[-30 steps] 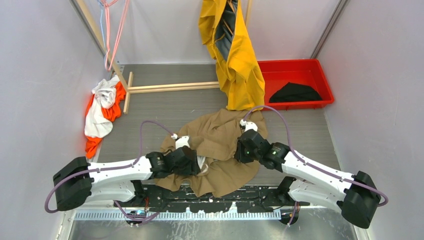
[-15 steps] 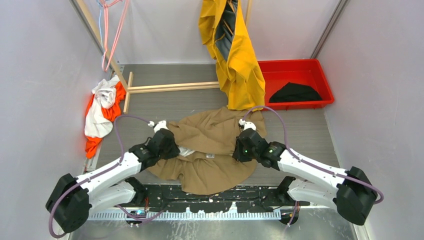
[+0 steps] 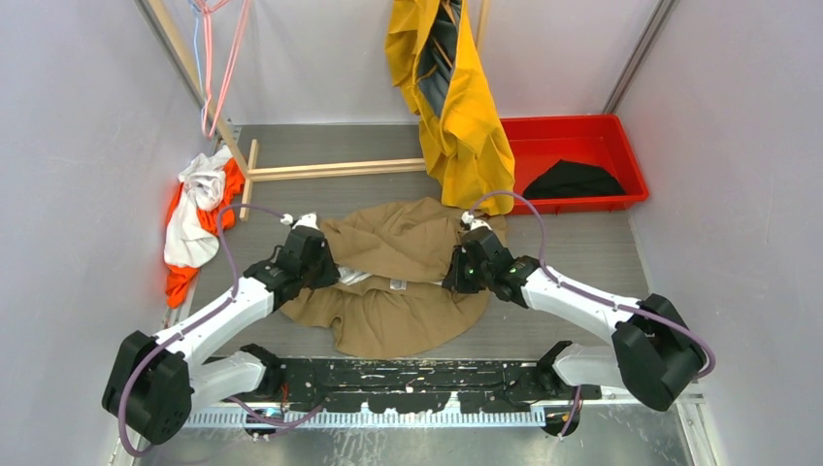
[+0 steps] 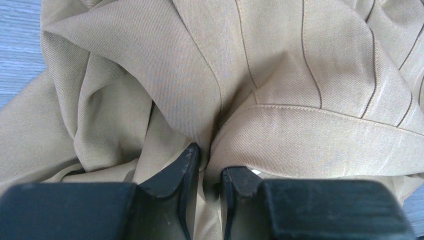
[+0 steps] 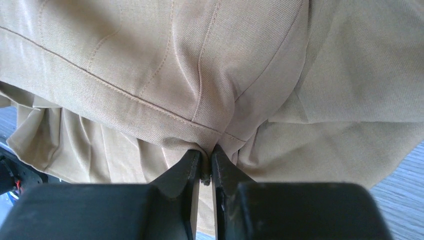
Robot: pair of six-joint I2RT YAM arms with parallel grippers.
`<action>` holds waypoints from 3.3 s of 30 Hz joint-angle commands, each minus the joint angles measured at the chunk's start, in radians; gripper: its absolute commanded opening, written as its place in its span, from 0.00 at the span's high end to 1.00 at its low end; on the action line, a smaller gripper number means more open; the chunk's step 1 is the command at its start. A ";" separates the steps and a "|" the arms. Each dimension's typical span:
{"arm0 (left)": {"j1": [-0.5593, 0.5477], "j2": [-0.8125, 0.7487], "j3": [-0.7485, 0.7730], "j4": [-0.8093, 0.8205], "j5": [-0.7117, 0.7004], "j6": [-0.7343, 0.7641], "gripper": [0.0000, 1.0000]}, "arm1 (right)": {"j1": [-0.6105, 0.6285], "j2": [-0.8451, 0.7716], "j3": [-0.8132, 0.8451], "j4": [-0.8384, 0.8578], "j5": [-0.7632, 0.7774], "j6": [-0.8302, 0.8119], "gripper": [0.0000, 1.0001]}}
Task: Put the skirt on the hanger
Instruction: Adjust the skirt at the center of the board, then move the hanger to the clothesline.
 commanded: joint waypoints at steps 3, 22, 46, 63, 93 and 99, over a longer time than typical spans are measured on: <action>0.003 -0.081 0.025 -0.043 0.009 0.054 0.77 | -0.007 -0.183 0.003 -0.111 0.115 -0.034 0.83; -0.042 -0.093 0.059 -0.132 0.047 0.054 0.68 | -0.006 -0.326 -0.033 -0.241 0.069 -0.002 0.74; -0.285 -0.211 0.137 -0.343 -0.014 -0.063 0.59 | -0.004 -0.400 0.082 -0.344 -0.047 -0.053 0.50; -0.102 0.127 1.002 -0.435 -0.262 0.271 0.32 | 0.003 -0.385 0.157 -0.350 -0.096 -0.089 0.48; 0.644 0.505 1.562 -0.252 0.111 0.319 0.41 | 0.014 -0.343 0.170 -0.320 -0.136 -0.102 0.48; 0.646 0.526 1.566 -0.248 0.102 0.322 0.42 | 0.015 -0.325 0.157 -0.300 -0.141 -0.098 0.48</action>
